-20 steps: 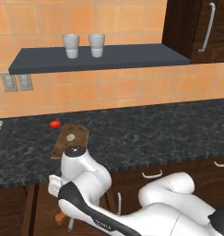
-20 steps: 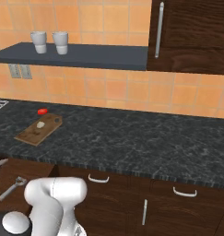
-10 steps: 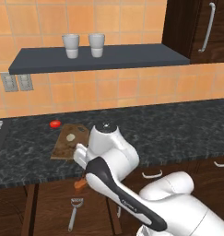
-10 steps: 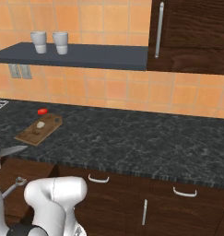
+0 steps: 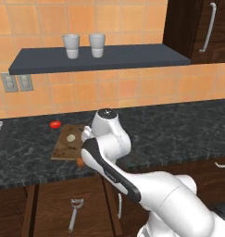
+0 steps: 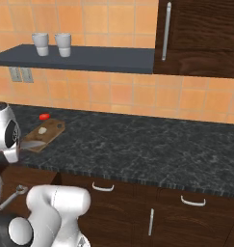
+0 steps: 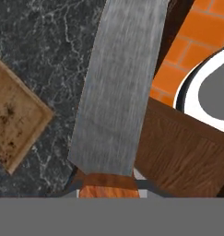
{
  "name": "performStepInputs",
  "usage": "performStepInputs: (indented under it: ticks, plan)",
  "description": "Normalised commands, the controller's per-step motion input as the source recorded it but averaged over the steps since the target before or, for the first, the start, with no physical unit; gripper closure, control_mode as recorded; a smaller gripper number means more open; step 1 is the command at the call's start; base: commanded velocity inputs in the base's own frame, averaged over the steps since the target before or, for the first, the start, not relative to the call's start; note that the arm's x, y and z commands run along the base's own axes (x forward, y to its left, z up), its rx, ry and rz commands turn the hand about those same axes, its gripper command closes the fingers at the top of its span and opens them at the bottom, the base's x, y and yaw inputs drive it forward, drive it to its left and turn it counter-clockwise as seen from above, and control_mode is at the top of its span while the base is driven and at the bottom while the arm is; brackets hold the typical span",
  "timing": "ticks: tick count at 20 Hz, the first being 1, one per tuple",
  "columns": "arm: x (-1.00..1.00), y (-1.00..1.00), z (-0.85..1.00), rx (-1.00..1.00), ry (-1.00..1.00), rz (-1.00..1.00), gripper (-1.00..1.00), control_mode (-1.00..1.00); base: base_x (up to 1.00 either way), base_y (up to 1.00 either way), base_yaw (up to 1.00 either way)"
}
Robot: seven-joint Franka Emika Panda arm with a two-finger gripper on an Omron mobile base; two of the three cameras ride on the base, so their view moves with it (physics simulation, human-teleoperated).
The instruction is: Place the appropriate cutting tool for cutting the garlic skin on the cutting board.
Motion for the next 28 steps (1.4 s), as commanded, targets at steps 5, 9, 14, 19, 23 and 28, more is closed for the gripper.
performStepInputs:
  ticks: [5,9,14,19,23,28]
  plan:
    - [0.69,0.0,0.0,0.0,0.0,-0.07,1.0,-1.0,0.0,0.0,0.0]
    - [0.79,0.0,-0.03,0.03,0.0,0.0,1.0,-1.0,0.0,0.0,0.0]
    - [0.49,0.04,-0.27,0.0,0.01,0.0,1.0,-1.0,0.0,0.0,0.0]
    - [0.57,0.14,-0.3,0.0,0.02,0.0,1.0,-1.0,0.0,0.0,0.0]
    - [0.34,0.34,-0.2,0.0,0.01,0.0,1.0,-1.0,0.0,0.0,0.0]
    - [0.29,0.51,-0.3,-0.01,0.01,0.0,1.0,-1.0,0.0,0.0,0.0]
